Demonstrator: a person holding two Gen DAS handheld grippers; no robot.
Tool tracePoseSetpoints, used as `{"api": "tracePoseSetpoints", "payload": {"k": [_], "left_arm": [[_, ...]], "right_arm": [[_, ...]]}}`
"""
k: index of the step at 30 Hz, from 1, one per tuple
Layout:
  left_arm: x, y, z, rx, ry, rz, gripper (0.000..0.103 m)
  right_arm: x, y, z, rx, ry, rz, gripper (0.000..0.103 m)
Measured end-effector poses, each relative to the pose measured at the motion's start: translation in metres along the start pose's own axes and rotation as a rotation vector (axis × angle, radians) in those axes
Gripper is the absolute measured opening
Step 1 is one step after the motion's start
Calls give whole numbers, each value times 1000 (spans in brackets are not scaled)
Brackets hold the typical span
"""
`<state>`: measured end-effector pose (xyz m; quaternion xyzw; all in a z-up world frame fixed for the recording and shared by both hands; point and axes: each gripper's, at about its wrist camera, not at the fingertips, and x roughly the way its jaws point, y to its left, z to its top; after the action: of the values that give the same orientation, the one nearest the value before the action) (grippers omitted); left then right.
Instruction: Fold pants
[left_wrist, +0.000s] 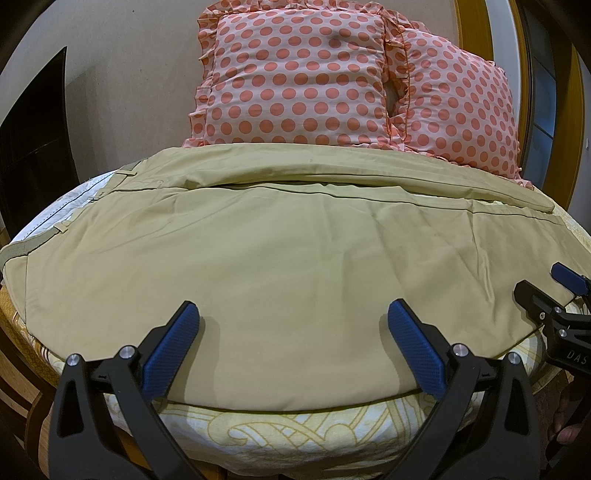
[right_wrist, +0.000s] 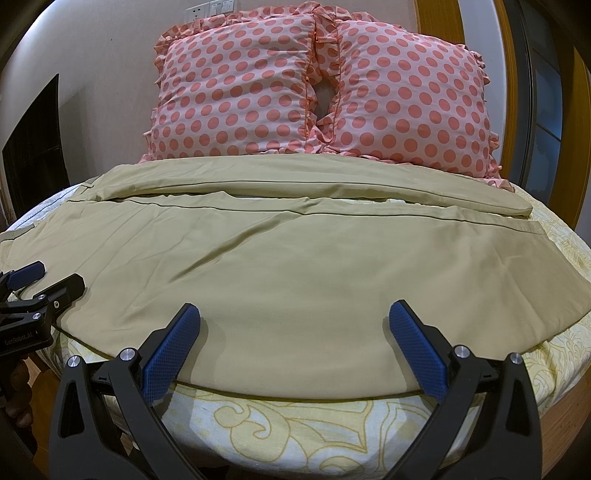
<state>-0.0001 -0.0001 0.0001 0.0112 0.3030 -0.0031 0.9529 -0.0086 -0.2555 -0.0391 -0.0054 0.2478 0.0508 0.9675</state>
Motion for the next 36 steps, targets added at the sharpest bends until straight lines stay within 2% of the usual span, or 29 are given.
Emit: {"api": "tracePoseSetpoints", "payload": {"k": [28, 36], "left_arm": [[0, 0, 0, 0, -2, 0, 101], [0, 0, 0, 0, -1, 0, 101]], "right_arm": [[0, 1, -2, -2, -5, 0, 102], [-5, 1, -4, 0, -55, -4, 102]]}}
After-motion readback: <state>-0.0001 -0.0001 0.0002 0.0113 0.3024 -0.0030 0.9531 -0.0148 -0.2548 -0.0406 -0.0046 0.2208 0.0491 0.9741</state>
